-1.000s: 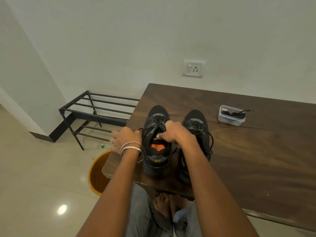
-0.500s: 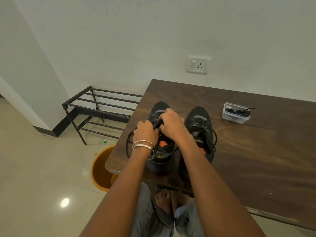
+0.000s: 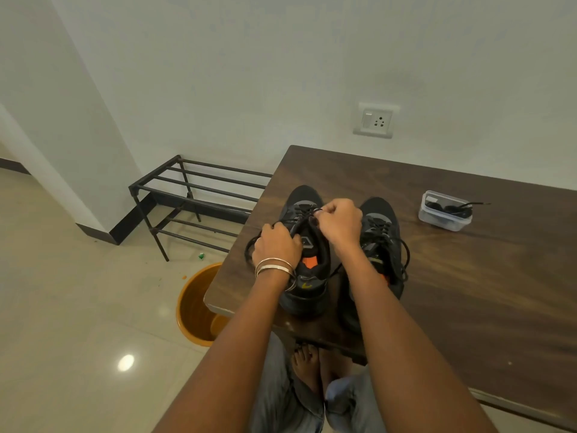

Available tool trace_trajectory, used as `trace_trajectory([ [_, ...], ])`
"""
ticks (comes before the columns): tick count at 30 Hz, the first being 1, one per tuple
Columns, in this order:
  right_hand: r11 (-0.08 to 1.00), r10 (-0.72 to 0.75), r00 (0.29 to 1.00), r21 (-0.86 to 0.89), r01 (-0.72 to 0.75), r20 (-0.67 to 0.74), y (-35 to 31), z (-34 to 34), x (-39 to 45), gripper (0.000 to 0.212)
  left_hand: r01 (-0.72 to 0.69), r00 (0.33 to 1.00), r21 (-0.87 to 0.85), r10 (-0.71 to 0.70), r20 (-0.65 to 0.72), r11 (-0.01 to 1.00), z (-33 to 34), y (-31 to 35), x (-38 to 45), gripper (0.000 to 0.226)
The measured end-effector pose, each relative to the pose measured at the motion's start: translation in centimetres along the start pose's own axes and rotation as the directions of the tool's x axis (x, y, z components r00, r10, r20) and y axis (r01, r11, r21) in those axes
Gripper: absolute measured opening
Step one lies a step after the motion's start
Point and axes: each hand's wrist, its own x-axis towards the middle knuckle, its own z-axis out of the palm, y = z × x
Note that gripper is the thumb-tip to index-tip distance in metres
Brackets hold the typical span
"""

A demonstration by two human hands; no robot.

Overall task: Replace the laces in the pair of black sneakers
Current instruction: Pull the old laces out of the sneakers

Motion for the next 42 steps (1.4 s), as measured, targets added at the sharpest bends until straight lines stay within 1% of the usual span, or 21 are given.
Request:
trace_trajectory([
  [3,0.974,0.154,0.987,0.158,-0.160,0.050,-0.1,-0.4,0.4,0.020,0.013,1.000,-0.020,-0.013,0.023,1.000,0.1,0.0,0.0,0.035],
  [6,0.996,0.000,0.979,0.086,-0.018,0.203,-1.0,-1.0,0.5,0.018,0.014,0.999,-0.041,-0.012,0.039,0.999,0.2,-0.1,0.1,0.033],
  [8,0.976,-0.140,0.926,-0.110,0.189,0.350,-1.5,-1.0,0.3,0.016,0.008,0.999,-0.043,-0.006,0.049,0.999,0.3,-0.2,0.4,0.033],
  [10,0.837,-0.224,0.898,-0.397,0.376,0.379,-1.6,-0.6,-0.1,0.014,0.002,0.999,-0.036,0.000,0.053,0.999,0.4,-0.4,0.5,0.033],
  [12,0.729,-0.270,0.898,-0.536,0.426,0.346,-1.6,-0.2,-0.5,0.013,-0.001,0.999,-0.030,0.003,0.052,1.000,0.5,-0.3,0.5,0.032],
  [13,0.724,-0.300,0.899,-0.538,0.432,0.318,-1.5,-0.2,-0.5,0.010,-0.003,0.999,-0.025,0.004,0.052,1.000,0.5,-0.3,0.5,0.032],
  [16,0.864,-0.272,0.943,-0.382,0.328,0.194,-1.8,-0.1,-0.5,0.015,0.001,0.998,-0.009,0.000,0.056,1.000,0.4,-0.2,0.5,0.034],
  [19,0.997,-0.006,0.998,0.071,0.002,0.055,-2.2,-1.1,0.3,0.018,0.005,0.998,-0.003,-0.005,0.064,1.000,0.2,-0.1,0.3,0.033],
  [21,0.859,0.238,0.969,0.452,-0.240,0.061,-2.3,-2.3,0.7,0.010,0.004,0.998,-0.008,-0.004,0.065,1.000,0.2,-0.1,0.2,0.033],
  [23,0.749,0.367,0.925,0.559,-0.355,0.096,-1.8,-2.9,1.0,0.014,0.003,0.998,-0.010,-0.003,0.067,1.000,0.1,-0.1,0.2,0.034],
  [25,0.887,0.271,0.962,0.388,-0.251,0.003,-1.5,-2.7,1.1,0.015,0.003,0.998,-0.011,-0.003,0.070,1.000,0.1,-0.1,0.2,0.035],
  [27,0.996,0.016,0.999,0.091,-0.011,-0.052,-1.6,-2.5,0.9,0.022,0.003,0.997,-0.014,-0.002,0.075,1.000,0.0,0.0,0.2,0.035],
  [28,0.992,-0.114,0.993,-0.062,0.113,-0.011,-1.7,-2.4,0.8,0.023,0.002,0.997,-0.014,-0.001,0.076,1.000,0.0,0.0,0.1,0.035],
  [30,0.897,-0.266,0.950,-0.320,0.305,0.161,-2.1,-1.9,0.4,0.021,0.001,0.997,-0.016,0.000,0.074,1.000,0.1,-0.1,0.2,0.035],
  [32,0.757,-0.283,0.905,-0.505,0.414,0.316,-2.3,-1.0,-0.3,0.019,-0.003,0.997,-0.017,0.005,0.071,1.000,0.1,-0.1,0.3,0.034],
  [34,0.639,-0.313,0.882,-0.609,0.470,0.352,-2.1,-0.2,-1.0,0.017,-0.007,0.997,-0.009,0.008,0.071,1.000,0.1,-0.1,0.4,0.034],
  [36,0.618,-0.362,0.879,-0.627,0.475,0.309,-2.4,-0.2,-1.4,0.006,-0.003,0.997,-0.004,0.004,0.072,1.000,0.1,-0.1,0.3,0.035],
  [37,0.647,-0.371,0.886,-0.607,0.461,0.278,-2.5,-0.3,-1.4,0.006,0.000,0.997,-0.004,0.001,0.072,1.000,0.1,-0.1,0.3,0.036],
  [39,0.789,-0.295,0.936,-0.504,0.352,0.193,-3.0,-0.8,-1.4,0.024,0.006,0.997,-0.007,-0.006,0.071,1.000,0.0,-0.1,0.2,0.037],
  [41,0.962,-0.161,0.984,-0.213,0.173,0.074,-3.3,-1.6,-0.9,0.025,0.012,0.997,-0.007,-0.011,0.076,1.000,-0.1,-0.1,0.1,0.036],
  [42,0.996,-0.089,0.996,0.013,0.088,0.029,-3.5,-2.2,-0.6,0.023,0.013,0.997,-0.004,-0.013,0.077,1.000,-0.2,-0.1,0.0,0.036],
])
